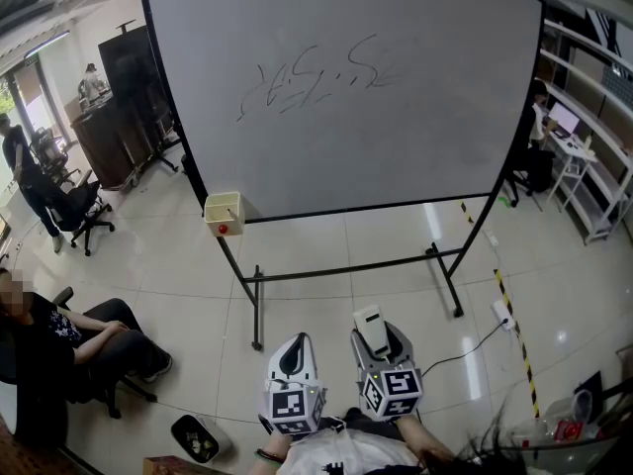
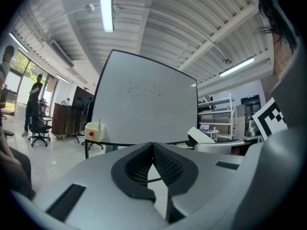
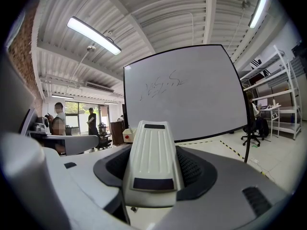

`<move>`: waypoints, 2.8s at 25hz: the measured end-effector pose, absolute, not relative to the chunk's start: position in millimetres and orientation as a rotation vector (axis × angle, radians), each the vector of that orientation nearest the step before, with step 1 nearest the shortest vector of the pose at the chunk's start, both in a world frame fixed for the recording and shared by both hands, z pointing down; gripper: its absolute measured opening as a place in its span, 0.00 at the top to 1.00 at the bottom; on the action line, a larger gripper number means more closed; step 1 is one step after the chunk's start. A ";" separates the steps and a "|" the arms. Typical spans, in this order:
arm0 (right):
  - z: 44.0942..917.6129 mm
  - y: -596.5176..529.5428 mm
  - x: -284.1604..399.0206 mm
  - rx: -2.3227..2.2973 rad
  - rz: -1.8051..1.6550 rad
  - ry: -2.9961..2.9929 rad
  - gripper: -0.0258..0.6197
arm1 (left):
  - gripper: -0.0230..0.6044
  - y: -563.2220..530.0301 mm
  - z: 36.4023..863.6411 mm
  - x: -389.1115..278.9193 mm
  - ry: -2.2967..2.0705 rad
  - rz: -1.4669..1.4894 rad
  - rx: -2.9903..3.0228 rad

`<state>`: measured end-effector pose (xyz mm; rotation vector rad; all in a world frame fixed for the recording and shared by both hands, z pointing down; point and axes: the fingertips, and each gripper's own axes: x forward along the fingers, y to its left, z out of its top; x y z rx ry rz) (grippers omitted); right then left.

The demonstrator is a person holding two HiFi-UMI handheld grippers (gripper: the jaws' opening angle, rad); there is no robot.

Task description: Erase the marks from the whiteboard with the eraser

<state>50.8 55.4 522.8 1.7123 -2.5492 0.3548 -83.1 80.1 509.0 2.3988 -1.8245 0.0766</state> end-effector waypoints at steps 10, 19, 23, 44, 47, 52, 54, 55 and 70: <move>528.0 56.9 52.3 1.721 0.356 -2.535 0.52 | 0.97 81.2 509.4 -80.8 -1.810 0.079 2.406; 526.9 54.3 49.8 1.717 0.369 -2.535 0.53 | 0.97 77.7 512.6 -82.4 -1.806 0.081 2.400; 527.1 53.3 49.6 1.719 0.375 -2.531 0.53 | 0.97 76.4 511.5 -83.3 -1.804 0.078 2.400; 527.7 39.7 48.5 1.740 0.373 -2.515 0.53 | 0.97 65.2 514.7 -90.5 -1.800 0.084 2.393; 515.6 33.2 55.3 1.785 0.325 -2.522 0.52 | 0.97 66.0 512.3 -93.3 -1.807 0.083 2.390; 480.6 21.0 57.3 1.833 0.230 -2.568 0.52 | 0.97 64.7 501.1 -92.4 -1.810 0.052 2.416; 479.8 21.1 56.1 1.831 0.223 -2.572 0.53 | 0.97 64.8 499.8 -93.0 -1.814 0.047 2.419; 482.0 22.6 55.8 1.827 0.227 -2.570 0.53 | 0.97 65.4 501.3 -93.6 -1.817 0.047 2.414; 505.0 40.7 55.1 1.791 0.286 -2.548 0.53 | 0.97 76.1 509.0 -91.1 -1.812 0.060 2.397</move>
